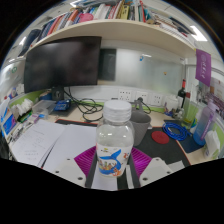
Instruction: Pour water
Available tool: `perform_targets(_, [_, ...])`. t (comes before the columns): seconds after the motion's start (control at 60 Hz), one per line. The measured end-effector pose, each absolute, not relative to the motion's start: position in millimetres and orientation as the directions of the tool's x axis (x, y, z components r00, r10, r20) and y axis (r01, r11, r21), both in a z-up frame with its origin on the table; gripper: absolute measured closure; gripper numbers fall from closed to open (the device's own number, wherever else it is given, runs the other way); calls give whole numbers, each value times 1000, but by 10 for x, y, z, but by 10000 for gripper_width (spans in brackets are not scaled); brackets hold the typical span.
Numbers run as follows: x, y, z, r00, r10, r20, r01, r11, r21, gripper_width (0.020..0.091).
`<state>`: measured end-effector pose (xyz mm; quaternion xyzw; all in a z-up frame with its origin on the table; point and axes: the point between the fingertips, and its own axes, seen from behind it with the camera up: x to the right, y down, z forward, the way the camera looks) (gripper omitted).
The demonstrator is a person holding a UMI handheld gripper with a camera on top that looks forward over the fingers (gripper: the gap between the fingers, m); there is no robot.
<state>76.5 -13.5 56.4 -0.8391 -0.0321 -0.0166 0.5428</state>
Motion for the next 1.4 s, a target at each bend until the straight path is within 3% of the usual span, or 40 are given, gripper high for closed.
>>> perform_targets(0.25, [743,-105,582,1000,16,14,19,-368,-930,673])
perform_targets(0.45, [454,-31,619,995,101,-16,26,-401,-916,676])
perform_targets(0.617, [-104,172,851,945,103,-310,-233,-454,-860,675])
perform_targets(0.833, [-370,685,1518,638,25,-770,-685,-440,-581,675])
perform_targets(0.95, [-219,889,1687,413,-28,-910,-833,-416,-365,675])
perform_targets(1.283, [-5,1041,1554,15,-198,-980,-892,-445,76,678])
perform_targets(1.4, [136,1117,1715,-78,-176,-981,-898,-415,146,679])
